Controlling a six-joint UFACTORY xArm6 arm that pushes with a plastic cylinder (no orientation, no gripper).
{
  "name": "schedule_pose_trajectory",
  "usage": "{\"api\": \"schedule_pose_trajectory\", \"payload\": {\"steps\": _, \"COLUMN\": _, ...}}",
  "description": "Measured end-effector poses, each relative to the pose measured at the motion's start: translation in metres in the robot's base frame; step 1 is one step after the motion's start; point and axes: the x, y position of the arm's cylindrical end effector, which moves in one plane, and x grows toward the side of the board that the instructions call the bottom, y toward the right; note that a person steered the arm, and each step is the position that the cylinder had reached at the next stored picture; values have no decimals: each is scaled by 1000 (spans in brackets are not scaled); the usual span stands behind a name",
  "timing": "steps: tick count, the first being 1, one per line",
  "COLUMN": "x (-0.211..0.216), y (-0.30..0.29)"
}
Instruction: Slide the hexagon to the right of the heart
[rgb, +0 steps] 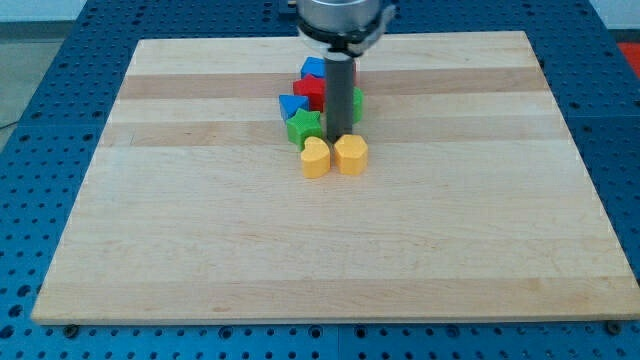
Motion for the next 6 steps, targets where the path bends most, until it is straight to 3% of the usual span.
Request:
{"api": "schedule_pose_trajectory", "payload": {"steps": 2, "x": 27, "y": 90}}
{"api": "schedule_pose_trajectory", "payload": {"steps": 3, "x": 65, "y": 50}}
{"api": "schedule_pose_trajectory", "payload": {"steps": 4, "x": 66, "y": -70}}
{"api": "schedule_pose_trajectory", "payload": {"steps": 5, "x": 32, "y": -156}}
{"api": "schedule_pose_trajectory", "payload": {"steps": 6, "x": -27, "y": -158}}
